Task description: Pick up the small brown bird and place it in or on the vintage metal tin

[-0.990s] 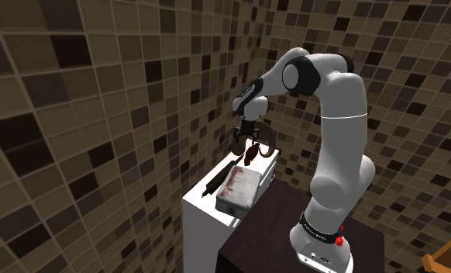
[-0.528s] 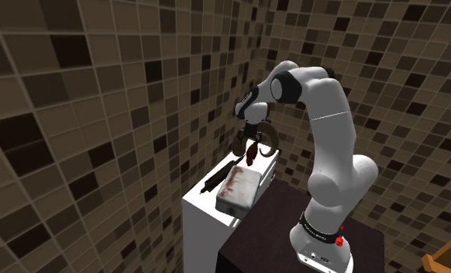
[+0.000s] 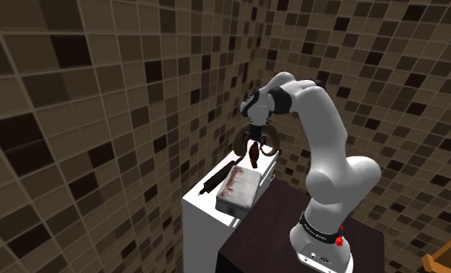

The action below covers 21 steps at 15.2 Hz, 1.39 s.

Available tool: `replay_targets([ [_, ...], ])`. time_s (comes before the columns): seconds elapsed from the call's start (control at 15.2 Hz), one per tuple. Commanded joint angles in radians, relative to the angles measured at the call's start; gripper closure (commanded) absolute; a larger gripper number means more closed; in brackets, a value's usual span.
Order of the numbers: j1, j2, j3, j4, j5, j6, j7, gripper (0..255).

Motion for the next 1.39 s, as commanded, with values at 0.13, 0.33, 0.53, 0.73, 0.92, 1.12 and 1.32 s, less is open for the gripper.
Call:
replay_targets([
  [0.13, 0.001, 0.138, -0.053, 0.086, 0.061, 0.295, 0.011, 0],
  [0.33, 0.001, 0.087, -0.068, 0.1, 0.08, -0.132, -0.021, 0],
  [0.53, 0.066, 0.023, -0.091, -0.041, 0.068, -0.07, -0.053, 0],
  [0.73, 0.127, -0.035, -0.11, -0.174, 0.059, 0.005, -0.079, 0],
  [0.92, 0.238, -0.108, -0.14, -0.402, 0.058, 0.441, -0.133, 0],
  [1.12, 0.282, -0.103, -0.134, -0.507, 0.086, 0.742, -0.177, 0],
  [1.32, 0.259, -0.065, -0.111, -0.484, 0.1, 0.761, -0.187, 0],
])
